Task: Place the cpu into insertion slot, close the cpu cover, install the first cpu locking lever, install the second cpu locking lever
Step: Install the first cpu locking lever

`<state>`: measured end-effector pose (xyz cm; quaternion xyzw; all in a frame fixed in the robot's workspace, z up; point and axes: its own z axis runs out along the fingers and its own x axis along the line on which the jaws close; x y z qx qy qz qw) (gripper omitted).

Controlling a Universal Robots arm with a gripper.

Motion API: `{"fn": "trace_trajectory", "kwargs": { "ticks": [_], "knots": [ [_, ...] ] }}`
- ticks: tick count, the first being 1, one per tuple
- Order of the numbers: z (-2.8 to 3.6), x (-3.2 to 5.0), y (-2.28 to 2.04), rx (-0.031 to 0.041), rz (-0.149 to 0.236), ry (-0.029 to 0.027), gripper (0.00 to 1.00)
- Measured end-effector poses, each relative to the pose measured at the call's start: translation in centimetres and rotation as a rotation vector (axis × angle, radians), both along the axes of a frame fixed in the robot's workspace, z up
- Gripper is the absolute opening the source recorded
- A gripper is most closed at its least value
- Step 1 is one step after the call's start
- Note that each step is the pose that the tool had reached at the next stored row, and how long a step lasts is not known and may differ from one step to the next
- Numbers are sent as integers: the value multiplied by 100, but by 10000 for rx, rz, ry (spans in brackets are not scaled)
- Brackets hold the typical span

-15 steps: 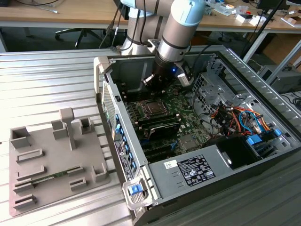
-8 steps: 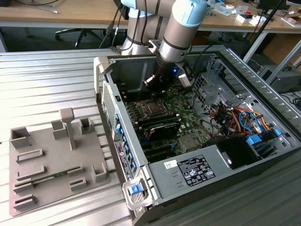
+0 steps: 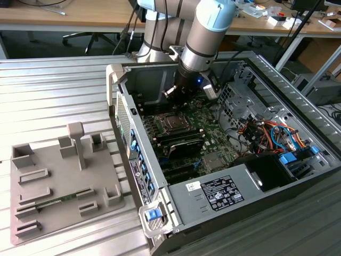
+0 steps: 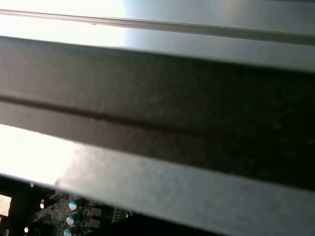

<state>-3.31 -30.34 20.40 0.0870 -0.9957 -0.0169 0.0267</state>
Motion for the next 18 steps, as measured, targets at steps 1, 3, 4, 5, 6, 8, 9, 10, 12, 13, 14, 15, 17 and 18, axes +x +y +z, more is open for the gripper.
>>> {"fn": "trace_trajectory", "kwargs": {
  "ticks": [1, 3, 4, 5, 6, 8, 9, 10, 12, 13, 14, 15, 17, 18],
  "knots": [
    [-2, 5, -1, 0, 0, 0, 11],
    [-5, 16, -2, 2, 0, 0, 11],
    [-7, 26, -4, -2, 0, 1, 11],
    [-8, 35, -4, -5, 0, 1, 11],
    [-10, 44, -4, -8, -1, 0, 11],
    [-13, 66, -4, -16, -1, 1, 11],
    [-15, 77, -4, -19, 0, 2, 11],
    [-17, 88, -4, -21, 0, 3, 11],
    [-22, 108, -3, -31, 0, 10, 11],
    [-26, 122, -3, -42, -2, 17, 11],
    [-27, 131, -3, -46, -1, 20, 11],
    [-27, 137, -3, -46, 1, 21, 11],
    [-25, 143, 14, -64, 1, 0, 11],
    [-27, 144, 37, -57, 4, -7, 11]
  ]
}}
